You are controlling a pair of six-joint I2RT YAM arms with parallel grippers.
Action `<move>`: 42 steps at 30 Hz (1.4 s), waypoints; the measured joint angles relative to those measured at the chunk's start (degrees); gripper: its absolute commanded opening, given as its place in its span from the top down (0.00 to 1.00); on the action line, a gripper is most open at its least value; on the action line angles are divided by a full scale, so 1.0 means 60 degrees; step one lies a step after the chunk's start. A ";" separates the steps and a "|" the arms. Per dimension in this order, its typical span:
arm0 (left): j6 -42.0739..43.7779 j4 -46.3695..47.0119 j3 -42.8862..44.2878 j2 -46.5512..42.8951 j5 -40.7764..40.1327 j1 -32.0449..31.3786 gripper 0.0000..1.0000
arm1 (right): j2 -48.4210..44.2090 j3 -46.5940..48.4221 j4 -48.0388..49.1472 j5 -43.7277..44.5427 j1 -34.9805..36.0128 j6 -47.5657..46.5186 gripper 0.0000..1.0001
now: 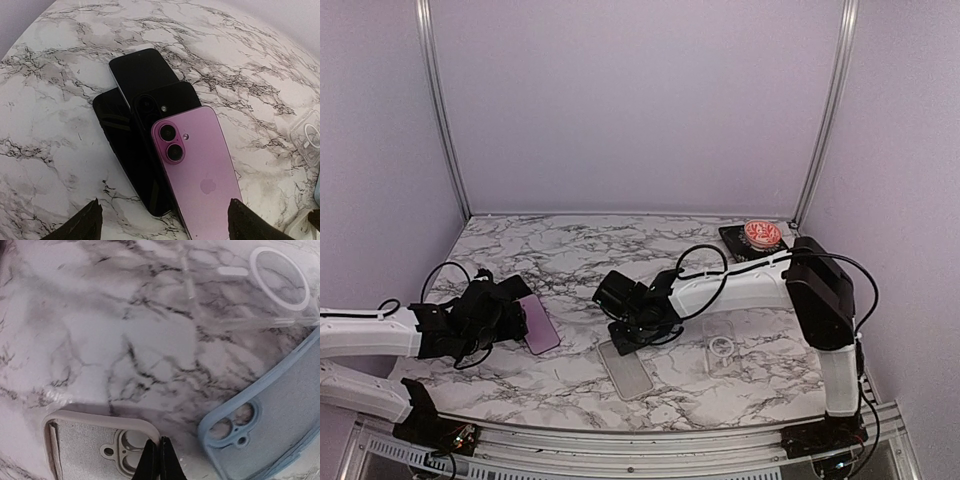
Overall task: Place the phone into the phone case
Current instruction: Move the phone case to the center of the board, then pick up the phone at the center of the board.
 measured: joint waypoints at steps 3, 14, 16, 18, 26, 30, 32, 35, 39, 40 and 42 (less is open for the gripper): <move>-0.0080 0.0550 -0.0237 -0.0011 0.0382 0.0025 0.14 | 0.0219 0.0164 0.0138 0.0186 -0.0612 -0.0317 1.00; -0.0590 0.2240 -0.1406 -0.0197 0.2040 0.1239 0.11 | 0.0965 0.1668 0.0820 0.0131 -0.0761 -0.2528 0.01; -0.0375 0.2055 -0.1126 -0.0426 0.1832 0.1559 0.07 | 0.1016 0.1971 0.1348 -0.0237 -0.0616 -0.2911 0.01; -0.0113 0.1905 -0.0729 -0.0659 0.1519 0.1752 0.04 | 0.1308 0.2634 0.1665 -0.0452 -0.0390 -0.3195 0.01; 0.0510 0.1679 0.0044 -0.0670 0.1075 0.2149 0.04 | 0.3916 0.6207 0.2007 -0.0987 0.0350 -0.3523 0.01; 0.0572 0.1519 0.0040 -0.0601 0.1078 0.2178 0.03 | 0.4430 0.6444 0.1719 -0.0969 0.0459 -0.3435 0.01; 0.0586 0.1523 0.0036 -0.0601 0.1089 0.2182 0.03 | 0.4484 0.6444 0.1708 -0.0994 0.0514 -0.3279 0.01; 0.0608 0.1523 -0.0018 -0.0601 0.1144 0.2182 0.03 | 0.4488 0.6448 0.1687 -0.0965 0.0579 -0.3162 0.01; 0.0630 0.1519 -0.0109 -0.0601 0.1155 0.2182 0.03 | 0.4579 0.6451 0.1577 -0.0903 0.0721 -0.3085 0.01; 0.0652 0.1519 -0.0117 -0.0601 0.1151 0.2182 0.03 | 0.4615 0.6502 0.1541 -0.0798 0.0780 -0.3089 0.01; 0.0685 0.1519 -0.0124 -0.0601 0.1151 0.2182 0.03 | 0.4677 0.6655 0.1388 -0.0641 0.0889 -0.3089 0.02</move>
